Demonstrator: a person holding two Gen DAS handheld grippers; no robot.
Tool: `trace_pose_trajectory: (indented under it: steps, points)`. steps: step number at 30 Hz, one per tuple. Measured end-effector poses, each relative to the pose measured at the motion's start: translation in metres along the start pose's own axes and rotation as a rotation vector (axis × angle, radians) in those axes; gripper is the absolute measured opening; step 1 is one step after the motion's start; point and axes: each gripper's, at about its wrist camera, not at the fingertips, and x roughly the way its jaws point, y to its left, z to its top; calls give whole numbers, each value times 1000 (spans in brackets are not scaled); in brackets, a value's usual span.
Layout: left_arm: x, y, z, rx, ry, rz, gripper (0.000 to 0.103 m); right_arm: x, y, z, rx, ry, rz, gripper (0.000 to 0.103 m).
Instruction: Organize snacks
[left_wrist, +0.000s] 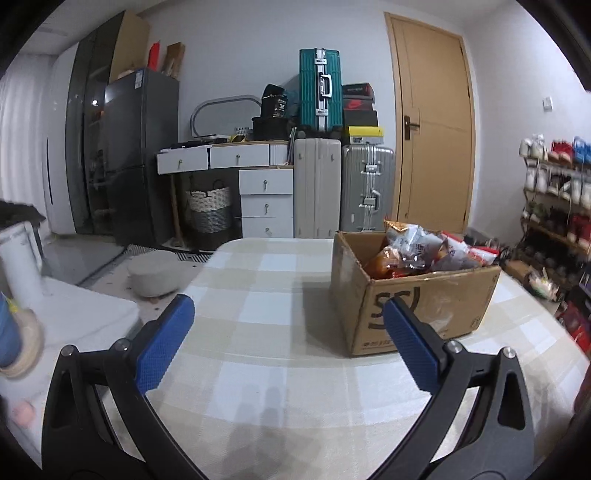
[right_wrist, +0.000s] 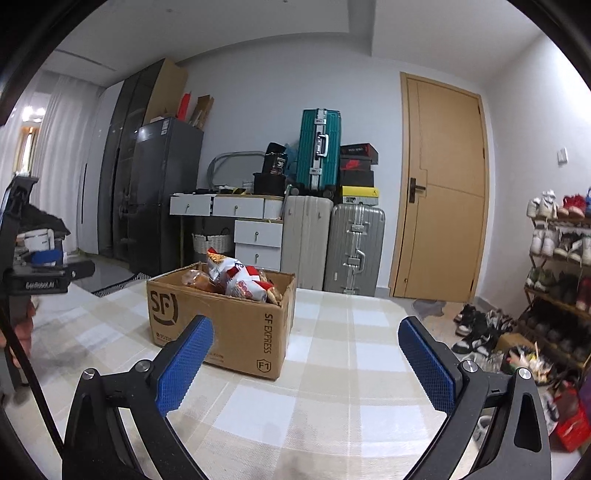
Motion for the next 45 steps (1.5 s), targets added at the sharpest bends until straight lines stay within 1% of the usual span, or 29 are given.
trace_pose_trajectory:
  steps: [1,3,4,7,9,12,16,17,18,19,20,28,30,31,33,37,39,40,45]
  points:
    - [4,-1,-2,-3,-6,-3,102,1,1,-2,5,-4,-5,102]
    - [13,-3,-9,-6,-20,16,102,4,1,-8,17,-18,-18,102]
    - [20,-5,-13,-11,-27,12,102,8,1,-9,21,-6,-16,102]
    - [25,-12,-20,6,-65,16,102,11,-5,-10,56,7,-10,102]
    - [21,-13,-20,15,-82,6,102,11,-12,-12,87,12,-16,102]
    - [26,-19,-30,37,-126,3,102,11,-21,-12,127,24,-29,102]
    - [31,-18,-32,29,-114,-1,102,11,-23,-14,138,14,-36,102]
    - [42,-17,-35,20,-93,5,102,9,-22,-13,132,9,-39,102]
    - [38,-16,-35,16,-82,5,102,7,-21,-13,124,4,-45,102]
    - [48,-15,-38,7,-60,10,102,5,-19,-12,117,1,-46,102]
    - [50,-15,-39,3,-56,16,102,3,-19,-11,113,-2,-47,102]
    - [52,-19,-43,9,-71,19,102,0,-26,-13,141,-1,-67,102]
    - [49,-19,-41,11,-75,20,102,-2,-26,-13,142,-3,-69,102]
    - [54,-21,-44,14,-75,25,102,-3,-26,-13,140,-5,-71,102]
    - [47,-19,-43,18,-75,27,102,-2,-26,-13,137,-4,-71,102]
    - [51,-21,-45,16,-75,27,102,-3,-27,-12,141,-4,-72,102]
    - [47,-19,-43,16,-75,26,102,-3,-26,-12,143,-3,-74,102]
    - [52,-21,-46,16,-74,26,102,-3,-27,-12,144,-3,-74,102]
    - [48,-23,-44,22,-75,25,102,-3,-27,-12,142,-2,-76,102]
